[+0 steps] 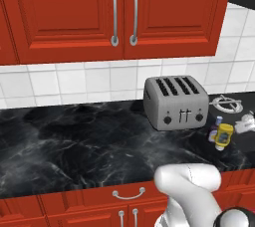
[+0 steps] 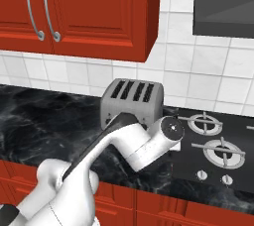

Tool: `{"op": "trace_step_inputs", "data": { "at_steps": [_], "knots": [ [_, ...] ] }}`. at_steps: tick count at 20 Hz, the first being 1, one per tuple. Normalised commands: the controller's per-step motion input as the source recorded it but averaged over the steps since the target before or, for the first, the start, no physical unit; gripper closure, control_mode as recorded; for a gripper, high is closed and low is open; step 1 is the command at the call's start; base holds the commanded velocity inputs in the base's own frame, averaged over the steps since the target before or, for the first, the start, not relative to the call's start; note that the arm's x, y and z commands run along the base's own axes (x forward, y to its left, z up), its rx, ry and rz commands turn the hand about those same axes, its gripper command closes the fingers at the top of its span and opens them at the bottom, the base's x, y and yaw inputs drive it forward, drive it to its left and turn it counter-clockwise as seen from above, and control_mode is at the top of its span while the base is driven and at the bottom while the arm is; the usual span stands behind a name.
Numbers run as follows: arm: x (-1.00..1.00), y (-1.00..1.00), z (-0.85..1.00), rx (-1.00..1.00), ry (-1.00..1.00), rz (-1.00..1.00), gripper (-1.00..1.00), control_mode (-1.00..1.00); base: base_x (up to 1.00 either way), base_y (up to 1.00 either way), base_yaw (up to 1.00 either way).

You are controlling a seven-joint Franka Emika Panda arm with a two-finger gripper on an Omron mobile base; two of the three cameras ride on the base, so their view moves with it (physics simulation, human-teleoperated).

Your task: Take 2 condiments from the cabinet and move them on the counter near the stove.Make sure the condiments are lined up with each other, next to each other.

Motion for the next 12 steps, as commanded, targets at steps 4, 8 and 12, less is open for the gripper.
{"op": "trace_step_inputs", "data": {
  "at_steps": [4,8,12],
  "knots": [
    [0.00,0.69,0.02,-0.10,0.03,-0.46,-1.00,-1.00,0.00,0.00,0.00],
    [0.00,0.70,0.17,0.00,0.01,-0.37,-1.00,-1.00,0.00,0.00,0.00],
    [0.00,0.31,0.59,0.00,0.00,-0.13,-1.00,-1.00,0.00,0.00,0.00]
  ]
}}
